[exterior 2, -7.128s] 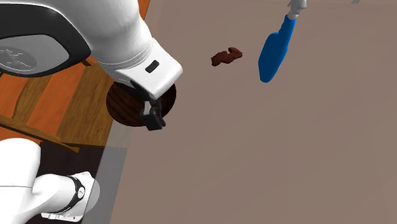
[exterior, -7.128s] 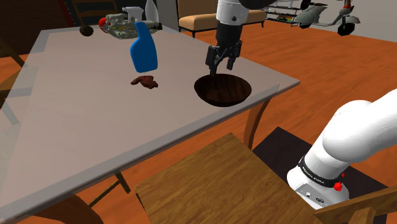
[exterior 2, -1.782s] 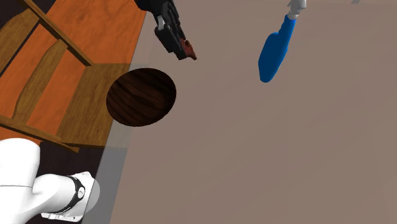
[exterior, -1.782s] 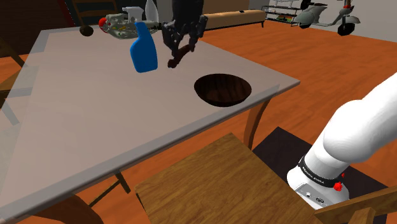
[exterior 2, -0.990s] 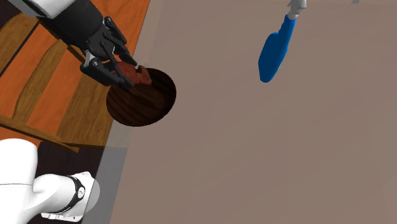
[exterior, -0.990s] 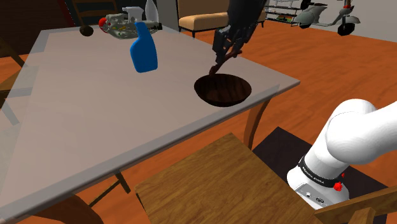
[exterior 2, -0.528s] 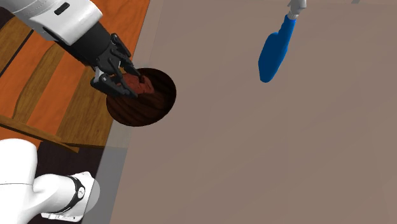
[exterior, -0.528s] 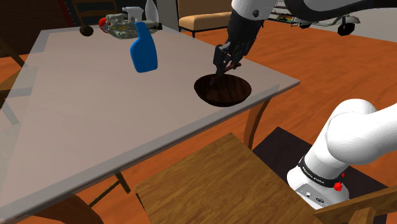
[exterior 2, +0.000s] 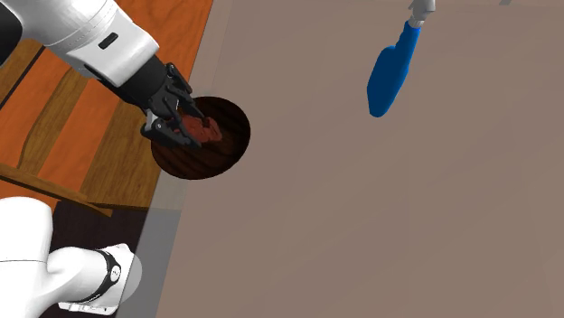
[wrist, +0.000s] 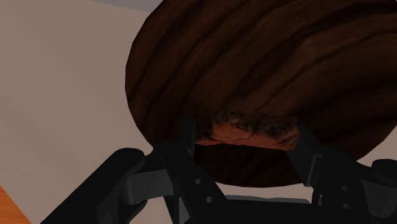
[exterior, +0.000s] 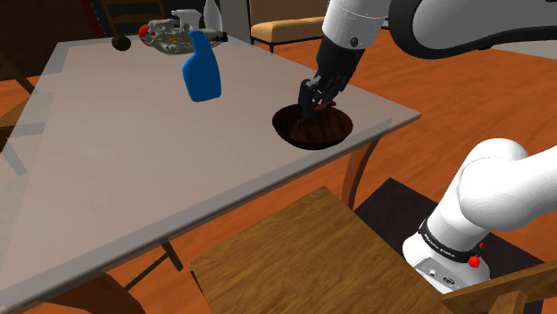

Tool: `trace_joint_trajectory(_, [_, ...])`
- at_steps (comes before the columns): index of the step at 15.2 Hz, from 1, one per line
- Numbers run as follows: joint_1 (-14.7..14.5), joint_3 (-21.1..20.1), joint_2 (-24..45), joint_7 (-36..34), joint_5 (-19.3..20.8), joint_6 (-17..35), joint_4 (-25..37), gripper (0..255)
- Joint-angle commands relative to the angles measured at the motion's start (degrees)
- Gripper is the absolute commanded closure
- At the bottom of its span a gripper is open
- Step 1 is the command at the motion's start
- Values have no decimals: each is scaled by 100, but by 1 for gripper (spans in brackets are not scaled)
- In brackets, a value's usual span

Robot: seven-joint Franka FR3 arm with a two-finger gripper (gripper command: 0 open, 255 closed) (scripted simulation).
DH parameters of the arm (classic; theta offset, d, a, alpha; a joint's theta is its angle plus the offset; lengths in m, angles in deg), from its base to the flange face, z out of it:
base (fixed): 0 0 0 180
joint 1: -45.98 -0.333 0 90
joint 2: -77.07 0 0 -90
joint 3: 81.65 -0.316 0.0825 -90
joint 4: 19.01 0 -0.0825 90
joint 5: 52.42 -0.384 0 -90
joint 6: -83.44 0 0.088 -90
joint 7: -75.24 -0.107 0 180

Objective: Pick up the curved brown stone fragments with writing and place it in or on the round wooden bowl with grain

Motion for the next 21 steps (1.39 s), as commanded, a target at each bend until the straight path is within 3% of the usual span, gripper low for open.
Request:
trace_joint_trajectory(1, [-2, 0, -5, 0, -1, 6, -9, 255])
trace_joint_trajectory(4, [-2, 0, -5, 0, -1, 6, -9, 255])
trace_joint_trajectory(5, [-2, 0, -5, 0, -1, 6, -9, 0])
trace_joint_trajectory(10, [-2, 0, -5, 0, -1, 6, -9, 0])
trace_joint_trajectory(14, [-14, 48, -76, 1, 14, -739, 665, 0])
trace_joint_trajectory(21, [-14, 48, -76, 0, 14, -739, 665, 0])
